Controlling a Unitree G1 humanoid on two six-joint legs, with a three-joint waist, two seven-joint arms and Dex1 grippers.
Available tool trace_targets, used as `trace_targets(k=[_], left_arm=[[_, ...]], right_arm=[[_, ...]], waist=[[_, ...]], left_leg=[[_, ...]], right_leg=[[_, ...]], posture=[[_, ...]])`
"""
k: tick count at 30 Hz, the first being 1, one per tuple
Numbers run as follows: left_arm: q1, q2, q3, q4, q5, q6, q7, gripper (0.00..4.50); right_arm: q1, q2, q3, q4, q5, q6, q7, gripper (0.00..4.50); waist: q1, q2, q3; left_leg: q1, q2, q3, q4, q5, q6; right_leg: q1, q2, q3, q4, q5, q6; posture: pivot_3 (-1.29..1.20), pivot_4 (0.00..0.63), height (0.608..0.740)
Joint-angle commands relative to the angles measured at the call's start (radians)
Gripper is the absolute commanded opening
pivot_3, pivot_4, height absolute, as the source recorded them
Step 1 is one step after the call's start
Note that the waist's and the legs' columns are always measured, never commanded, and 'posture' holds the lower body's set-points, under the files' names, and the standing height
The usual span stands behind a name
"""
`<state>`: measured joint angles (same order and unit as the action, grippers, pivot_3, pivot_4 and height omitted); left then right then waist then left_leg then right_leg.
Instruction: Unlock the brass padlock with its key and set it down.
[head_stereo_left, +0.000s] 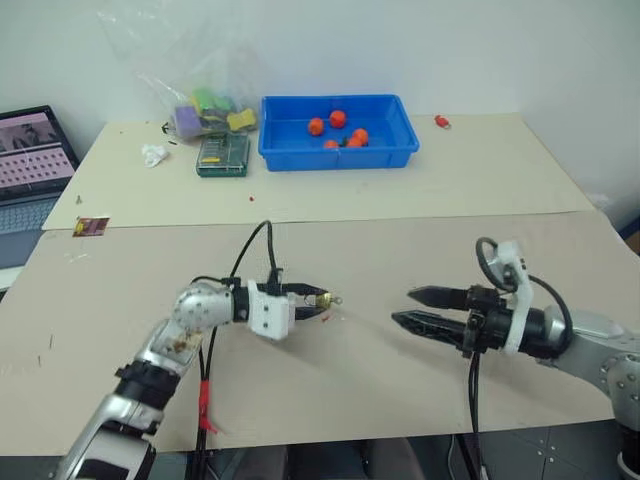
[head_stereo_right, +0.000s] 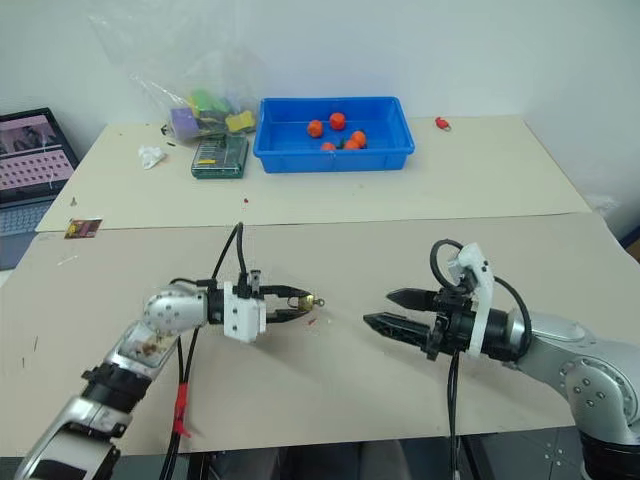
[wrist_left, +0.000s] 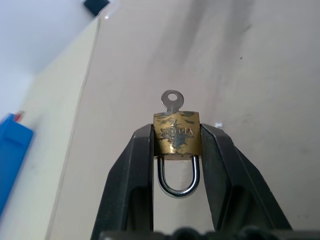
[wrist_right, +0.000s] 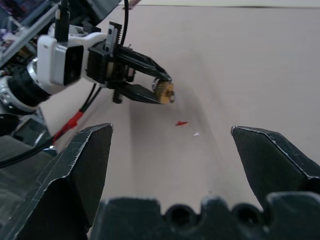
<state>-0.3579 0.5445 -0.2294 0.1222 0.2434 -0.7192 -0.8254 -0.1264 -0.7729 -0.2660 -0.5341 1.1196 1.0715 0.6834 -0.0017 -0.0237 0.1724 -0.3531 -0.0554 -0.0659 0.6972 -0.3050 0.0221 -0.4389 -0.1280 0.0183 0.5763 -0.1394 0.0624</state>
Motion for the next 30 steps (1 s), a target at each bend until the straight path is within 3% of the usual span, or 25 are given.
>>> trace_targets(k=[1, 4, 10, 27, 30], left_arm=[[0.071, -0.018, 0.068, -0.109, 0.205, -0.143, 0.226, 0.83], [0.14, -0.034, 0.096, -0.17, 0.315, -0.182, 0.348, 0.83], [0.165, -0.031, 0.086, -0.165, 0.394, -0.163, 0.462, 0.83], [0.162, 0.009, 0.037, -0.154, 0.389, -0.148, 0.529, 0.83], [0.161, 0.01, 0.032, -0.146, 0.386, -0.149, 0.534, 0.83]], right_arm=[[-0.039, 0.041, 0.046, -0.008, 0.048, -0.02, 0.026, 4.5], [-0.098, 0.104, 0.123, -0.002, 0.009, -0.047, 0.014, 4.5], [-0.155, 0.185, 0.305, 0.048, -0.187, -0.139, 0.008, 4.5], [-0.126, 0.211, 0.264, 0.104, -0.261, -0.203, 0.042, 4.5], [-0.115, 0.206, 0.242, 0.103, -0.26, -0.201, 0.04, 3.8]], waist=[[0.005, 0.0, 0.0], [0.01, 0.0, 0.0], [0.013, 0.0, 0.0], [0.01, 0.0, 0.0], [0.01, 0.0, 0.0]], left_leg=[[0.0, 0.0, 0.001, 0.0, 0.0, 0.0], [0.001, 0.0, 0.006, 0.0, 0.001, -0.001], [0.001, 0.0, 0.007, 0.0, 0.001, -0.002], [0.001, 0.0, 0.007, -0.001, 0.001, -0.002], [0.001, 0.0, 0.007, -0.001, 0.001, -0.002]], right_leg=[[0.0, 0.0, 0.0, 0.0, 0.0, 0.0], [0.001, 0.0, 0.0, 0.0, 0.0, 0.0], [0.001, 0.0, -0.002, 0.002, 0.0, 0.001], [0.0, 0.0, -0.002, 0.002, 0.0, 0.0], [0.0, 0.0, -0.002, 0.002, 0.0, 0.0]], posture=[[0.0, 0.15, 0.74], [0.0, 0.15, 0.74], [0.0, 0.15, 0.74], [0.0, 0.15, 0.74], [0.0, 0.15, 0.74]])
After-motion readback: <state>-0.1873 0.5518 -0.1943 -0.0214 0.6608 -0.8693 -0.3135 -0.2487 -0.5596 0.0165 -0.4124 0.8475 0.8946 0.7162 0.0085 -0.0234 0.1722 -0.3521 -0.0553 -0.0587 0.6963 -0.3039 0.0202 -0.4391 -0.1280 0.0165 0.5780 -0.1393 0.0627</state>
